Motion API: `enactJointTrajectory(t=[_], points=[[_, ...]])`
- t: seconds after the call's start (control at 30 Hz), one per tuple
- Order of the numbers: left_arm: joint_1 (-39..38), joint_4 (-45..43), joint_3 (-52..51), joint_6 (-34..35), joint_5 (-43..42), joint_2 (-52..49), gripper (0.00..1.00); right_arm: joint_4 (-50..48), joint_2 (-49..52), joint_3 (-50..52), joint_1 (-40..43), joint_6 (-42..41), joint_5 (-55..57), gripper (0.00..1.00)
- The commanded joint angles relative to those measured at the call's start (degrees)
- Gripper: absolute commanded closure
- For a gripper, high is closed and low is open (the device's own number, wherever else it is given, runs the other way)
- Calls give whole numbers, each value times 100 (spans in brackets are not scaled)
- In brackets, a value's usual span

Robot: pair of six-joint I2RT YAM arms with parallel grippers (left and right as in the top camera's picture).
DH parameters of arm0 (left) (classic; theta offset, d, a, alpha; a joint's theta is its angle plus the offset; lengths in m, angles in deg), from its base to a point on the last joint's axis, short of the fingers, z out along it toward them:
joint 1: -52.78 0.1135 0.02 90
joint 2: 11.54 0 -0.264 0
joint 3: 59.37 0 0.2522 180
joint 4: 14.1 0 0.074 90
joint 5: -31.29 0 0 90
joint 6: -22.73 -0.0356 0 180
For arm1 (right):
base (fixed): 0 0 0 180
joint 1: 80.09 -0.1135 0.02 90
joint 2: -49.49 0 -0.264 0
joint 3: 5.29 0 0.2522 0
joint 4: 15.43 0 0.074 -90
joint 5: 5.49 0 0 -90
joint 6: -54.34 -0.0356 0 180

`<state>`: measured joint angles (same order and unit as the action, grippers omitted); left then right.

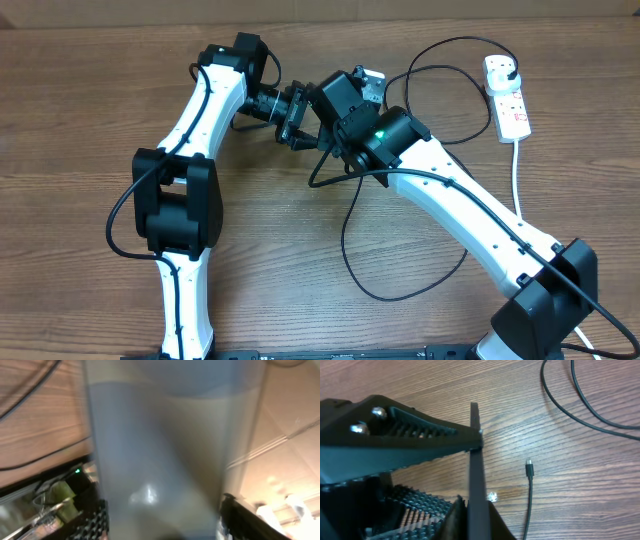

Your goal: Plug charger to phone and switch on socket

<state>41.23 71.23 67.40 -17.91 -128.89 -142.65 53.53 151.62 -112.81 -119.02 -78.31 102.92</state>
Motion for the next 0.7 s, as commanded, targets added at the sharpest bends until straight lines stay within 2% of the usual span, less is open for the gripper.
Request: enactJointTrajectory(t=[0.0, 0.27, 0.53, 0.67], points=[[-52, -9, 162, 35, -116, 4, 35, -50, 13, -118, 4, 105, 103, 96], [-39, -46, 164, 0, 87, 4, 33, -48, 11, -120, 4, 107, 85, 96], [282, -431, 164, -914, 219, 39, 9, 407, 0, -452, 118, 109, 699, 96], [586, -424, 164, -1587, 107, 240, 4, 798, 0, -754, 393, 109, 595, 96]])
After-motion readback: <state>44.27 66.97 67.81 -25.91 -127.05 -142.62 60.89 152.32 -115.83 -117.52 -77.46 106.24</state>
